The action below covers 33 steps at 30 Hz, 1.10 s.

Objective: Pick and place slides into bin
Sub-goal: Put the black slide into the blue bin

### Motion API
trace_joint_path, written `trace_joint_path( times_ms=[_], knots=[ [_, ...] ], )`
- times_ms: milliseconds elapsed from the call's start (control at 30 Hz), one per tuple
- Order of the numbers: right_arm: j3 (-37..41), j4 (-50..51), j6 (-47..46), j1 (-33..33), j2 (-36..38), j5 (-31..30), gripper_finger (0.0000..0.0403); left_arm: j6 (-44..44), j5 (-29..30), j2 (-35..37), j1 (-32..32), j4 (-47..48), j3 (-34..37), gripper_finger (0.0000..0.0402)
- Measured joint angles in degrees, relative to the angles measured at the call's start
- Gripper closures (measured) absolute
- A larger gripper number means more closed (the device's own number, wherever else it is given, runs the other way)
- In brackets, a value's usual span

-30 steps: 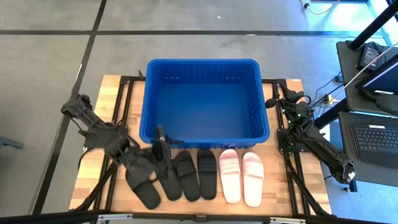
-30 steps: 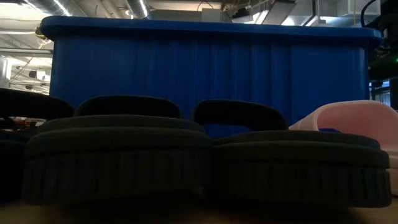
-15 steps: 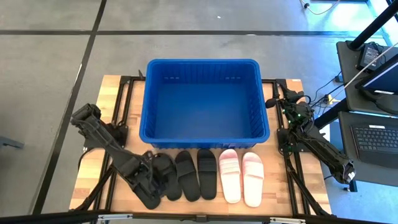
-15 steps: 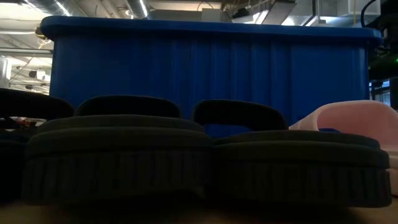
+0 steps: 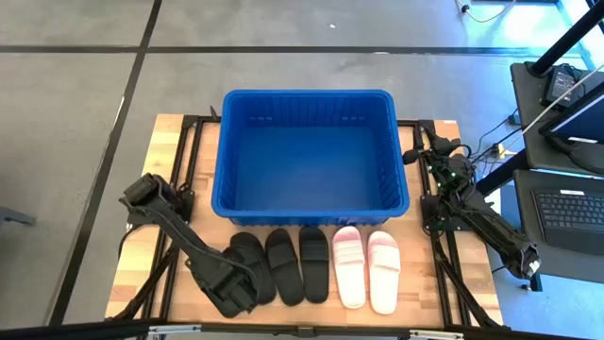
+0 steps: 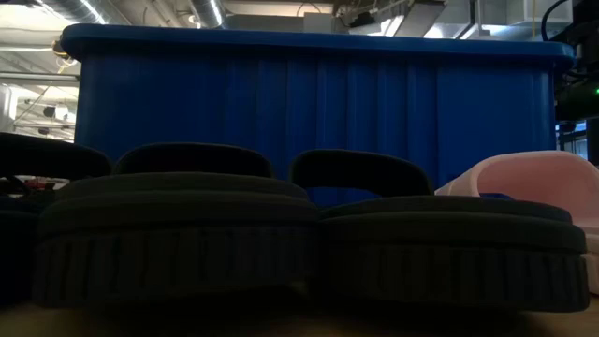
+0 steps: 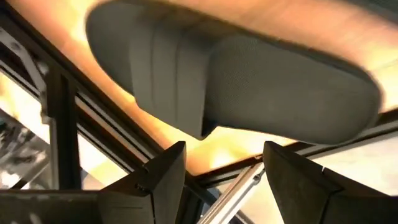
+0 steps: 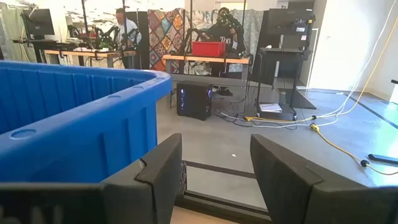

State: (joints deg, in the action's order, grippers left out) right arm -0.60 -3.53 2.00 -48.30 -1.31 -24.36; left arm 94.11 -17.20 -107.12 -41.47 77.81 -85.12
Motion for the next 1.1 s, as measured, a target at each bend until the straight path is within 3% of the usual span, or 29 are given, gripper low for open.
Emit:
trace_joint_path(
  times_ms=[500, 1100],
  knots=[
    [0.0, 0.0, -0.04, -0.01, -5.38, -0.02, 0.021, -3.18, -1.54, -9.79, -0.19, 7.25, 0.0, 0.0193],
    [0.0, 0.0, -0.02, -0.01, -7.33, -0.02, 0.021, -2.74, 1.69, -10.57, -0.56, 7.05, 0.27, 0.0193]
  ],
)
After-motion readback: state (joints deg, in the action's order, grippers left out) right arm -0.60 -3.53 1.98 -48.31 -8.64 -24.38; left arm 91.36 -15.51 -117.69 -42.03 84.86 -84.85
